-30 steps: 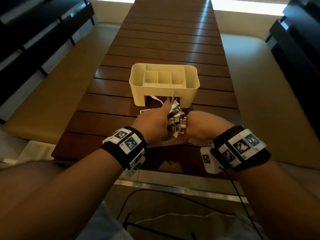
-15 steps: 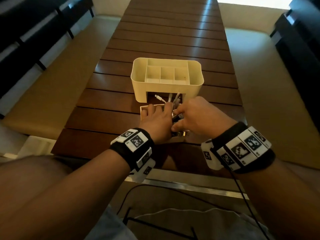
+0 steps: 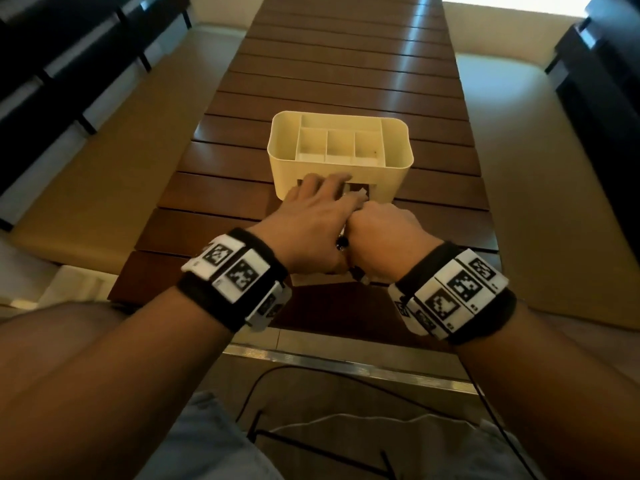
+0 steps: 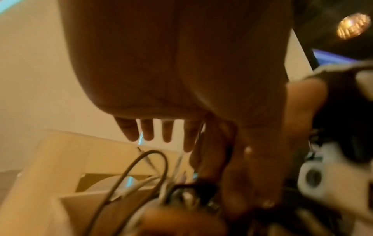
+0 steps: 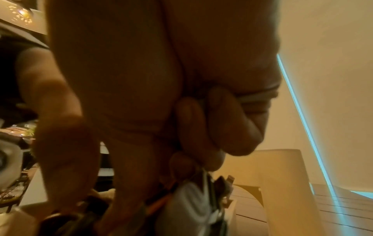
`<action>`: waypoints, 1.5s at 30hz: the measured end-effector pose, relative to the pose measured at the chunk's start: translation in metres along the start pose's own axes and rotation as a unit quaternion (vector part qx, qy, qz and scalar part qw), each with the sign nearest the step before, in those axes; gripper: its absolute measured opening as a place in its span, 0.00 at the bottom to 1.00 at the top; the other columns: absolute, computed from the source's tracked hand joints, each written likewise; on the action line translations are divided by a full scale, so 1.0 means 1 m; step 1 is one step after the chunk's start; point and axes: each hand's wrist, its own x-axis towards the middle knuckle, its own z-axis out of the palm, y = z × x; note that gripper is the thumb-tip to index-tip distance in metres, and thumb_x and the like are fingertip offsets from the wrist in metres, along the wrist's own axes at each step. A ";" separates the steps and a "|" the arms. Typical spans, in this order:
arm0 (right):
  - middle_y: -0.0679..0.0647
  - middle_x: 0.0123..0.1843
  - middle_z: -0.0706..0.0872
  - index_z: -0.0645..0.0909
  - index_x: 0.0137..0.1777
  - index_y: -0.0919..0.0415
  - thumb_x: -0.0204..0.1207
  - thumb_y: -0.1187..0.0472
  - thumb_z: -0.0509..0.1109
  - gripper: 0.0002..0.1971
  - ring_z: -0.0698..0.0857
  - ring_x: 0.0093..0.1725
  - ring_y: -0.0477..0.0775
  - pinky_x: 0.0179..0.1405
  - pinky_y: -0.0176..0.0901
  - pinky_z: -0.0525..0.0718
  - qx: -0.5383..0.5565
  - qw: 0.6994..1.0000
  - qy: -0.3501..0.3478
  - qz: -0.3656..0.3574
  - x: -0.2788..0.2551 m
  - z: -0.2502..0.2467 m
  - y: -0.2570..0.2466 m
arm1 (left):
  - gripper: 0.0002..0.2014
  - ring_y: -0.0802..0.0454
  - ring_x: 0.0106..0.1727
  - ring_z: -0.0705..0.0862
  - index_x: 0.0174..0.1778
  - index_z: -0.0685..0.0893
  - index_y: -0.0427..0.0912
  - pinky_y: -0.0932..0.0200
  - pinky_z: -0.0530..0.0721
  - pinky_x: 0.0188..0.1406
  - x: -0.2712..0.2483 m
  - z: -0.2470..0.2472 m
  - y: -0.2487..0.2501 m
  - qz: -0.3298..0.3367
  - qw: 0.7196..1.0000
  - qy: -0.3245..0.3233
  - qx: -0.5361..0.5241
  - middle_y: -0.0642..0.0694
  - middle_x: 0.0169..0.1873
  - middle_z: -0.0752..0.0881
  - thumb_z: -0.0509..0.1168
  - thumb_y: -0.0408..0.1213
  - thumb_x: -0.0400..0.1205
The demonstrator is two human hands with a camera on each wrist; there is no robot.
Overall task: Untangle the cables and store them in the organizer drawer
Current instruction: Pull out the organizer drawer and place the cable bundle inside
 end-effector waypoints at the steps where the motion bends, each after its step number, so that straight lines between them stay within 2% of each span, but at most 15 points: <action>1: 0.56 0.67 0.80 0.79 0.70 0.54 0.76 0.49 0.75 0.23 0.82 0.64 0.61 0.55 0.55 0.81 -0.008 1.000 -0.005 0.001 0.001 -0.002 0.000 | 0.56 0.44 0.85 0.46 0.88 0.51 0.53 0.40 0.51 0.84 0.006 0.000 -0.002 0.016 1.000 -0.015 0.008 0.49 0.87 0.47 0.78 0.59 0.69; 5: 0.55 0.70 0.80 0.78 0.73 0.52 0.76 0.44 0.74 0.27 0.81 0.67 0.60 0.60 0.57 0.81 -0.021 0.999 -0.033 0.009 0.004 -0.002 0.000 | 0.67 0.49 0.87 0.35 0.88 0.38 0.53 0.43 0.33 0.83 0.022 0.018 -0.018 0.031 0.994 -0.096 0.042 0.54 0.88 0.40 0.76 0.68 0.64; 10: 0.56 0.63 0.80 0.81 0.66 0.55 0.79 0.44 0.71 0.21 0.82 0.59 0.60 0.50 0.53 0.79 -0.030 0.999 -0.016 0.001 0.004 0.003 0.004 | 0.62 0.42 0.79 0.61 0.86 0.55 0.45 0.43 0.62 0.79 0.007 0.034 -0.023 -0.019 0.993 -0.002 0.118 0.45 0.80 0.67 0.67 0.79 0.63; 13: 0.56 0.61 0.80 0.82 0.64 0.54 0.79 0.44 0.70 0.19 0.82 0.56 0.59 0.49 0.53 0.80 -0.027 1.000 -0.009 0.000 0.005 0.005 0.007 | 0.58 0.41 0.72 0.67 0.79 0.66 0.43 0.45 0.69 0.72 -0.005 0.042 -0.014 -0.048 0.985 0.056 0.155 0.41 0.72 0.72 0.62 0.82 0.63; 15: 0.55 0.59 0.79 0.82 0.64 0.54 0.79 0.43 0.70 0.19 0.80 0.53 0.57 0.47 0.52 0.79 -0.027 1.000 -0.009 -0.006 0.007 0.007 0.008 | 0.57 0.38 0.77 0.62 0.76 0.69 0.42 0.43 0.63 0.77 -0.006 0.043 -0.011 -0.059 0.983 0.073 0.156 0.38 0.74 0.68 0.61 0.83 0.61; 18: 0.54 0.59 0.79 0.82 0.63 0.53 0.78 0.42 0.70 0.20 0.80 0.53 0.57 0.46 0.52 0.79 -0.028 1.000 -0.012 -0.008 0.010 0.009 0.011 | 0.58 0.35 0.87 0.46 0.78 0.67 0.38 0.40 0.42 0.85 -0.007 0.043 -0.009 -0.057 0.982 0.070 0.164 0.33 0.85 0.56 0.60 0.82 0.64; 20: 0.53 0.56 0.78 0.82 0.63 0.53 0.78 0.42 0.70 0.20 0.80 0.52 0.56 0.48 0.52 0.80 -0.030 0.999 -0.015 -0.012 0.012 0.009 0.013 | 0.57 0.36 0.88 0.45 0.82 0.61 0.33 0.41 0.41 0.85 -0.011 0.051 -0.007 -0.062 0.983 0.053 0.166 0.31 0.86 0.55 0.59 0.79 0.70; 23: 0.52 0.53 0.77 0.83 0.62 0.53 0.79 0.42 0.69 0.19 0.80 0.50 0.54 0.49 0.51 0.82 -0.020 0.999 -0.026 -0.018 0.011 0.007 0.015 | 0.54 0.36 0.88 0.49 0.86 0.48 0.29 0.44 0.46 0.86 -0.020 0.067 -0.001 -0.070 0.987 0.040 0.138 0.28 0.86 0.51 0.53 0.72 0.81; 25: 0.53 0.55 0.80 0.84 0.60 0.54 0.81 0.43 0.68 0.17 0.82 0.53 0.56 0.53 0.53 0.84 -0.020 0.998 -0.039 -0.048 0.011 0.006 0.020 | 0.51 0.36 0.88 0.50 0.86 0.47 0.30 0.45 0.49 0.86 -0.023 0.068 0.001 -0.072 0.990 0.036 0.117 0.28 0.86 0.50 0.50 0.71 0.83; 28: 0.50 0.55 0.85 0.86 0.61 0.53 0.81 0.45 0.68 0.16 0.84 0.53 0.51 0.54 0.49 0.83 0.077 0.993 -0.036 -0.080 0.006 -0.002 0.035 | 0.49 0.37 0.86 0.59 0.86 0.54 0.31 0.46 0.55 0.85 -0.025 0.066 -0.002 -0.063 0.991 0.036 0.111 0.29 0.85 0.59 0.47 0.71 0.82; 32: 0.41 0.41 0.78 0.82 0.71 0.51 0.76 0.40 0.72 0.26 0.78 0.40 0.38 0.35 0.34 0.70 0.187 0.980 0.056 -0.050 -0.003 -0.010 0.047 | 0.50 0.40 0.71 0.79 0.78 0.69 0.34 0.47 0.72 0.75 -0.022 0.068 -0.007 -0.052 0.990 0.058 0.118 0.34 0.72 0.79 0.34 0.73 0.78; 35: 0.38 0.45 0.76 0.78 0.72 0.50 0.68 0.35 0.77 0.34 0.77 0.44 0.40 0.40 0.37 0.75 0.106 0.990 0.021 -0.085 -0.009 -0.011 0.034 | 0.48 0.44 0.64 0.83 0.77 0.71 0.35 0.49 0.74 0.69 -0.018 0.066 -0.010 -0.054 0.990 0.065 0.113 0.39 0.66 0.84 0.31 0.71 0.79; 37: 0.40 0.55 0.78 0.72 0.72 0.47 0.62 0.34 0.81 0.41 0.80 0.54 0.45 0.51 0.46 0.83 0.055 0.995 -0.011 -0.088 -0.015 -0.010 0.024 | 0.44 0.46 0.63 0.84 0.75 0.72 0.37 0.49 0.73 0.71 -0.016 0.066 -0.011 -0.059 0.991 0.058 0.108 0.41 0.64 0.85 0.33 0.68 0.81; 40: 0.44 0.68 0.75 0.66 0.74 0.46 0.60 0.37 0.83 0.45 0.78 0.63 0.51 0.62 0.55 0.83 0.014 0.996 -0.025 -0.085 -0.017 -0.004 0.020 | 0.37 0.47 0.57 0.85 0.69 0.75 0.39 0.50 0.74 0.68 -0.013 0.066 -0.007 -0.077 0.987 0.063 0.123 0.43 0.58 0.86 0.38 0.65 0.83; 45: 0.43 0.57 0.77 0.75 0.55 0.49 0.71 0.50 0.79 0.18 0.79 0.56 0.50 0.51 0.43 0.76 0.052 0.988 0.060 -0.131 -0.003 0.011 0.031 | 0.33 0.45 0.55 0.84 0.70 0.76 0.36 0.48 0.74 0.63 -0.014 0.070 -0.005 -0.087 0.984 0.073 0.134 0.40 0.56 0.86 0.42 0.60 0.89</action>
